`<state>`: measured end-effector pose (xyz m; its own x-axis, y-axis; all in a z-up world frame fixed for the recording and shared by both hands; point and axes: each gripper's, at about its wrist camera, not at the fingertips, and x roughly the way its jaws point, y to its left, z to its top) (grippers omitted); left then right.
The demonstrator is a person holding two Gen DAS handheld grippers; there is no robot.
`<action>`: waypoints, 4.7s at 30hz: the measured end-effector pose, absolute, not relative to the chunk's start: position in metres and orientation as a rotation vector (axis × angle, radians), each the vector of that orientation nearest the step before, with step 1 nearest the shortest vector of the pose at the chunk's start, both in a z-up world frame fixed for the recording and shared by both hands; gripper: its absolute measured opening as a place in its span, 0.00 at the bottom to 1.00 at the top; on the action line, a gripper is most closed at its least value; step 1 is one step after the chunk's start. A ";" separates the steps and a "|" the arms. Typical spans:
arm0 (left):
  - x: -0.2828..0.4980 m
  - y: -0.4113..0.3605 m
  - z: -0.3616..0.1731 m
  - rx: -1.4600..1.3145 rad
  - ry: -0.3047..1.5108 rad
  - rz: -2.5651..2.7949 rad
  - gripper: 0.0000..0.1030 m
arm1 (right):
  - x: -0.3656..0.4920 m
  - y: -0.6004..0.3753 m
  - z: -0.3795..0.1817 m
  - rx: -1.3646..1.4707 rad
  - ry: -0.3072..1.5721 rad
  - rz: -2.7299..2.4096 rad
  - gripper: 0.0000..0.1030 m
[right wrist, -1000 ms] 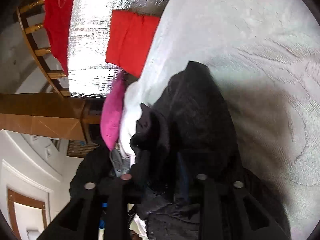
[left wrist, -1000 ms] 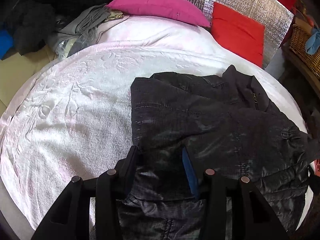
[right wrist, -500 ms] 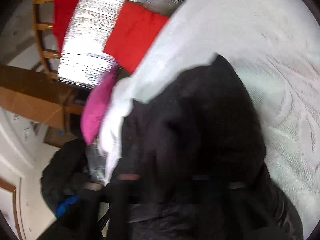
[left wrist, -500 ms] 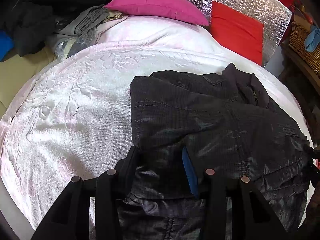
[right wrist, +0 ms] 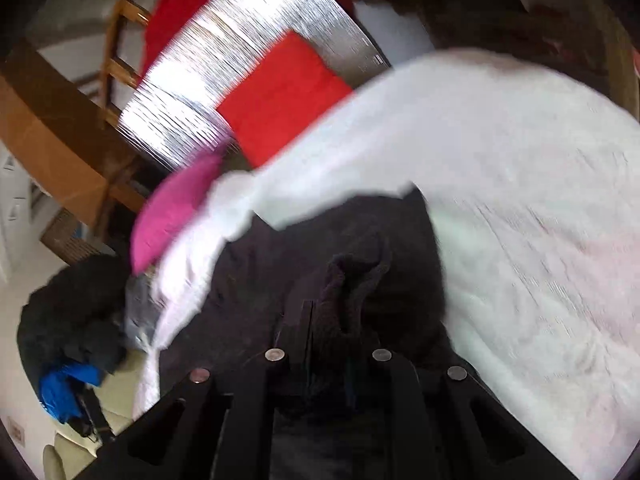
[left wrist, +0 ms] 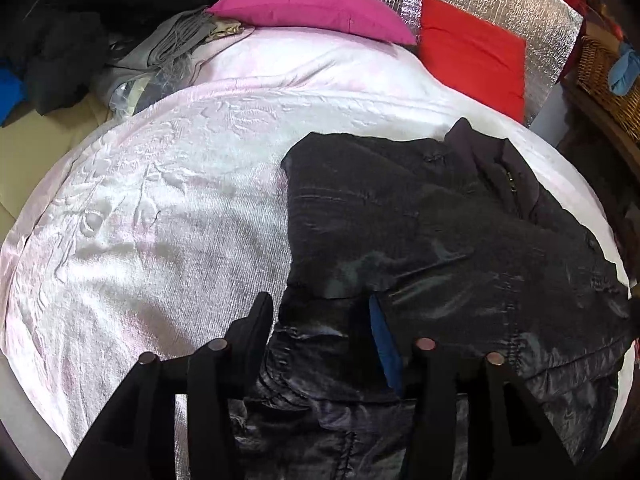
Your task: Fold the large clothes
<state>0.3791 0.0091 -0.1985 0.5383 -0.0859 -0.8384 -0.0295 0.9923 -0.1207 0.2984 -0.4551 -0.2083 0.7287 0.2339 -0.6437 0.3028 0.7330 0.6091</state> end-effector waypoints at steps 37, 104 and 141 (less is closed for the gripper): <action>0.366 -0.008 -0.197 0.095 0.898 0.006 0.62 | 0.342 -0.462 -0.244 0.653 0.938 -0.062 0.72; 0.429 0.012 -0.222 -0.286 1.010 -0.178 0.31 | 0.350 -0.457 -0.241 0.675 0.870 -0.001 0.36; 0.326 -0.031 -0.206 -0.473 1.057 -0.420 0.77 | 0.250 -0.408 -0.241 1.021 0.872 0.286 0.66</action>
